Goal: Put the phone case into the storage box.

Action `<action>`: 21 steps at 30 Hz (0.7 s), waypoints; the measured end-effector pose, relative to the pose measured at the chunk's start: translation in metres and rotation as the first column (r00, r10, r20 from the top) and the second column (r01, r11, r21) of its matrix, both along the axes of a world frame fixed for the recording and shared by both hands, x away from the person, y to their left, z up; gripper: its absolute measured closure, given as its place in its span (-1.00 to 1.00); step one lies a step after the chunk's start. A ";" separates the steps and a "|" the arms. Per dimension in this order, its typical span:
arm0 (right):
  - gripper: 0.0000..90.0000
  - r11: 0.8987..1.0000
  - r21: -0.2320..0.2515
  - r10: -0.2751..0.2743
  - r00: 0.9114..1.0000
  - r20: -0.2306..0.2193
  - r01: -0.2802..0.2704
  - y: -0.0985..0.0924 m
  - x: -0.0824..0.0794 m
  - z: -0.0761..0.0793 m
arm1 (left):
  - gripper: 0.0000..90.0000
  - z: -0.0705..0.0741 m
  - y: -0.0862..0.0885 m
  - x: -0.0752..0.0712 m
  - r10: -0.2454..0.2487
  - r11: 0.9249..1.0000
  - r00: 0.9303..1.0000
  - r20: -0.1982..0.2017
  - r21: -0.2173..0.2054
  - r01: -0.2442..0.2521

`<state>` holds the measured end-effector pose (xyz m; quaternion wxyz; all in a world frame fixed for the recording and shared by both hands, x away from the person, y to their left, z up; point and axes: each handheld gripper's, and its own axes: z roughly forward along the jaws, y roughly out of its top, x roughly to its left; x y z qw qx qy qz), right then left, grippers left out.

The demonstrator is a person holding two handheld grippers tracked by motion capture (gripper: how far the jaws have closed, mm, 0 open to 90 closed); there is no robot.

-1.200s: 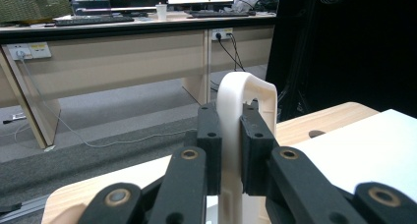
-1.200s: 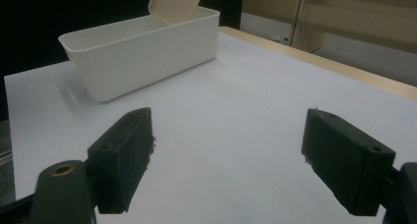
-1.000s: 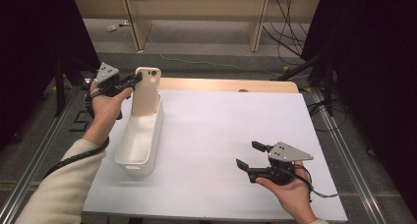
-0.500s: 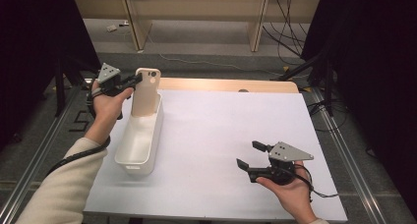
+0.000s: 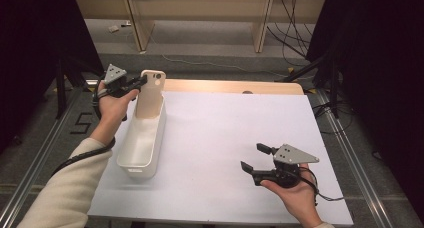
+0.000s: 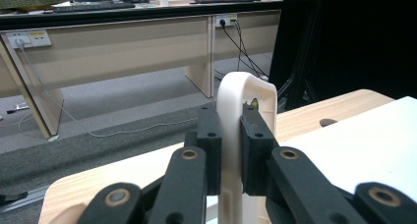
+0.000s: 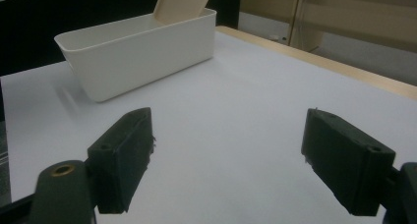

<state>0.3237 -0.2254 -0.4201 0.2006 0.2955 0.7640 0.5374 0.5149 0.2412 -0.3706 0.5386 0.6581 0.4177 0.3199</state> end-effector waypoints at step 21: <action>-0.53 1.000 0.006 0.000 1.000 -0.030 0.001 0.001 -0.001 -0.001 | 0.80 -0.006 -0.004 0.008 0.000 1.000 1.000 -0.012 0.022 0.001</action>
